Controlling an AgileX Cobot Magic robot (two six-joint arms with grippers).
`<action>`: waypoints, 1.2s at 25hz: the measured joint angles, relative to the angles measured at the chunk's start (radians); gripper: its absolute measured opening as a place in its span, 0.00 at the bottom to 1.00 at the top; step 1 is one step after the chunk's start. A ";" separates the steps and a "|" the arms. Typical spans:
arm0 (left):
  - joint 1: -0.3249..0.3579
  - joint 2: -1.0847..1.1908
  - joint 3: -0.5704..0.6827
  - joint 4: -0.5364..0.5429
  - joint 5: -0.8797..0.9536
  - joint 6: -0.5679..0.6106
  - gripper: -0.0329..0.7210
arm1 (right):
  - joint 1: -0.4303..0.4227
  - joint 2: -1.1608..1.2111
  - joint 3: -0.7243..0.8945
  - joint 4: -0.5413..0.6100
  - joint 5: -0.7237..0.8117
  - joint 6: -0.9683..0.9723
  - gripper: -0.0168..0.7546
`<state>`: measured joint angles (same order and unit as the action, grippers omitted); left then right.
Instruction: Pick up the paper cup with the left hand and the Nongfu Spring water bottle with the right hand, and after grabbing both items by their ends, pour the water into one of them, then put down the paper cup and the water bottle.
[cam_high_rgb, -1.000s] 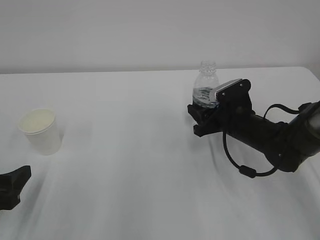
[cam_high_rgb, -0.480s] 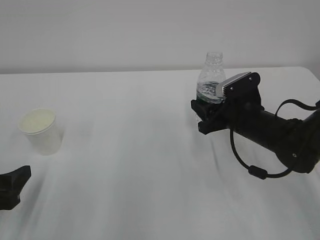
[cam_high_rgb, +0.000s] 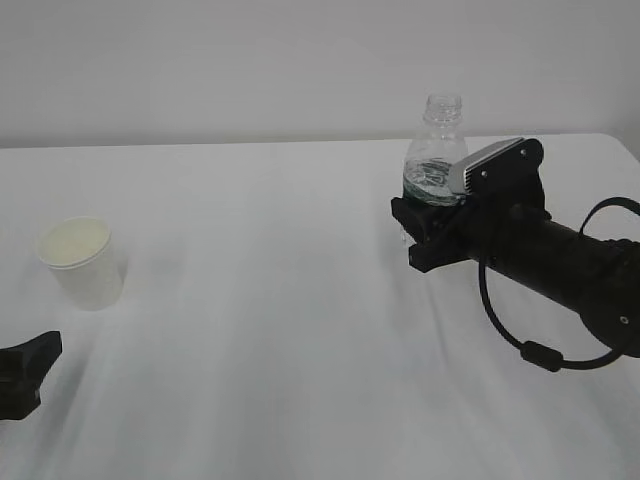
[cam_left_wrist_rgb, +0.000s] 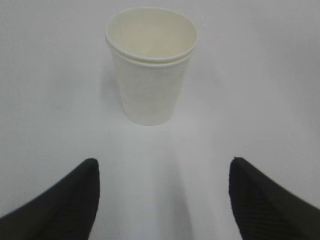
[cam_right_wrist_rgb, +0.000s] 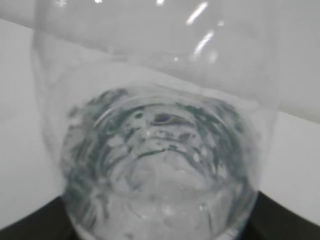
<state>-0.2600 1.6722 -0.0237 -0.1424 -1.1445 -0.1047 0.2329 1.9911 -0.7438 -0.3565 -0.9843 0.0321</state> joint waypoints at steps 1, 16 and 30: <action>0.000 0.000 0.000 0.000 0.000 0.000 0.81 | 0.000 -0.004 0.010 0.000 0.000 0.000 0.56; 0.000 0.000 0.000 0.000 0.000 0.000 0.81 | 0.000 -0.112 0.143 -0.002 -0.017 0.000 0.56; 0.000 0.000 0.000 0.008 0.000 0.000 0.81 | 0.000 -0.161 0.239 -0.002 -0.078 0.002 0.56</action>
<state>-0.2600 1.6722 -0.0237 -0.1347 -1.1445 -0.1047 0.2329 1.8303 -0.5050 -0.3589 -1.0620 0.0338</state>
